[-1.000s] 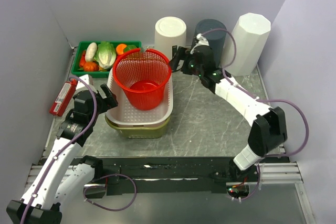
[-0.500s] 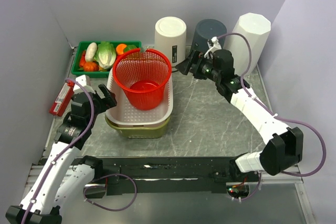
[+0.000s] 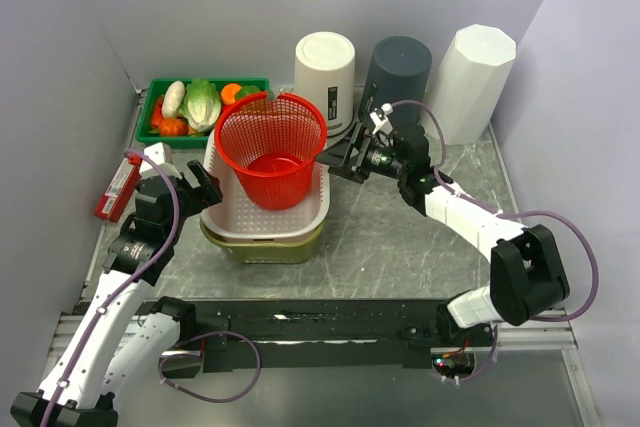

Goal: Turn the large container upside down
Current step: Pick up the container from the container.

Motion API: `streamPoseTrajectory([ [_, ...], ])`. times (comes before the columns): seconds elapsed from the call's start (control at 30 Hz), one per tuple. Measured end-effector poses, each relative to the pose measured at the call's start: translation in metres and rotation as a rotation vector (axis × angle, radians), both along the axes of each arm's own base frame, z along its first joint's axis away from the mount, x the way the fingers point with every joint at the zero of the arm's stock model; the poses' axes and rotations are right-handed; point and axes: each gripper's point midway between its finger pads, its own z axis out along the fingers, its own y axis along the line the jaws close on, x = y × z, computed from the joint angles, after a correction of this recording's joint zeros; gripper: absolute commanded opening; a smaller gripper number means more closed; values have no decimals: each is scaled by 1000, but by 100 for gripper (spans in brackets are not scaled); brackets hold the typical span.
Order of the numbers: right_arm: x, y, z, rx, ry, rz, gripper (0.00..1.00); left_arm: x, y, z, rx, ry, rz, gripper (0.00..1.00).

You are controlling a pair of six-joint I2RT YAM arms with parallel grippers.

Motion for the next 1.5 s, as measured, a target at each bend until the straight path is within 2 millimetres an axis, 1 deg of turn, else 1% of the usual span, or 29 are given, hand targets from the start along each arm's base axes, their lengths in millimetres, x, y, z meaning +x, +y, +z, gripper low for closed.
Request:
streamPoseTrajectory([
  [0.17,-8,15,15,53,-27,34,92,0,0,0,0,0,0,96],
  [0.27,-11,22,20,74,-29,45,85,0,0,0,0,0,0,96],
  [0.3,-11,24,21,82,-28,48,80,0,0,0,0,0,0,96],
  [0.4,-8,33,17,103,-10,52,75,0,0,0,0,0,0,96],
  [0.47,-6,38,10,108,18,52,74,0,0,0,0,0,0,96],
  [0.57,-3,43,0,112,55,49,67,0,0,0,0,1,0,96],
  [0.6,-2,44,0,118,63,47,63,0,0,0,0,1,0,96],
  [0.7,-1,47,5,139,58,45,56,0,0,0,0,1,0,96],
  [0.73,-1,47,7,146,56,41,55,0,0,0,0,0,0,96],
  [0.77,-1,48,8,152,57,39,51,0,0,0,0,1,0,96],
  [0.83,1,49,11,163,54,31,49,0,0,0,0,1,0,96],
  [0.9,2,49,14,173,53,25,45,0,0,-1,1,4,0,96],
  [1.03,1,50,16,185,53,26,44,1,0,-2,2,8,0,96],
  [1.17,0,51,19,193,49,30,48,1,0,-2,2,8,0,96],
  [1.23,0,52,20,197,48,33,49,1,0,-2,2,8,0,96],
  [1.5,0,58,26,195,49,24,44,1,0,-2,2,8,0,96],
])
